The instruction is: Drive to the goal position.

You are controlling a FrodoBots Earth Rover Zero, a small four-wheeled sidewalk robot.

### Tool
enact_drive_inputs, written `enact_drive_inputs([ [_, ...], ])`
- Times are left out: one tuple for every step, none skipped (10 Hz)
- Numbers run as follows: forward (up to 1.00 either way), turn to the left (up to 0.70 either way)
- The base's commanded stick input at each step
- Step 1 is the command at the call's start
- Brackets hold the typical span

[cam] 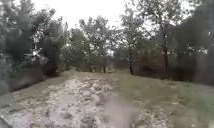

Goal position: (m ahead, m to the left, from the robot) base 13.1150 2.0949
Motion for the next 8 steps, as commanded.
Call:
enact_drive_inputs([
  [0.7, 0.0],
  [0.7, 0.0],
  [0.7, 0.0],
  [0.7, 0.0],
  [0.7, 0.0],
  [0.7, 0.0],
  [0.7, 0.0],
  [0.7, 0.0],
])
